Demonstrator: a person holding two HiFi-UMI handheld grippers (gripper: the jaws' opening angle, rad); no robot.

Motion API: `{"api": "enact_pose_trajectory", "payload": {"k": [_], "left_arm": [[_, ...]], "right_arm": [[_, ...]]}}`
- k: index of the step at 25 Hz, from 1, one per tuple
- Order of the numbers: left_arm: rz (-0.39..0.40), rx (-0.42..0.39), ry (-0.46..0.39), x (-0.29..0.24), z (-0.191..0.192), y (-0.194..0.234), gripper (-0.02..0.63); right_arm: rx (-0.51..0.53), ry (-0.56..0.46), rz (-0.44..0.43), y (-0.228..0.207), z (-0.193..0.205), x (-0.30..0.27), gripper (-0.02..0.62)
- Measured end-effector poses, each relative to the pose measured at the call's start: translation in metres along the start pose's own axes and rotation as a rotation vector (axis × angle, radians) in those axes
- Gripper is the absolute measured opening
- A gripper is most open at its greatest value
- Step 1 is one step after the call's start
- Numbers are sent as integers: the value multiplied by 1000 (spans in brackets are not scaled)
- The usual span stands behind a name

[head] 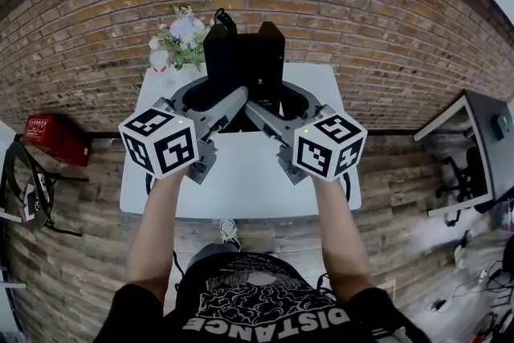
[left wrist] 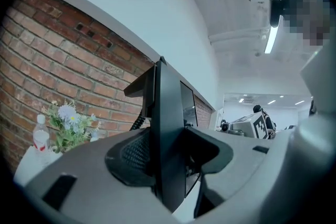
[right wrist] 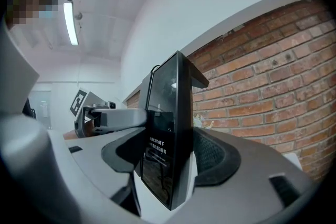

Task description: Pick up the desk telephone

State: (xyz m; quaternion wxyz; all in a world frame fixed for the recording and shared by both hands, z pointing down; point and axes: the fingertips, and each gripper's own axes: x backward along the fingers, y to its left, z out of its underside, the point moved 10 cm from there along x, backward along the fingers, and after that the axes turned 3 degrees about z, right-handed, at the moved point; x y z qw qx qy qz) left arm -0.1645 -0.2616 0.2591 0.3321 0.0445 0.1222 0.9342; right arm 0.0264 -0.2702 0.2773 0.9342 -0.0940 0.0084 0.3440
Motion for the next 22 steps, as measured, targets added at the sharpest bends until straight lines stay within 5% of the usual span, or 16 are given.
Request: {"api": "enact_pose_trajectory", "payload": {"k": [22], "left_arm": [[8,-12,-6,-1,-4,1,202]], "right_arm": [[19,-17,10,0,-3,-1,276]]}}
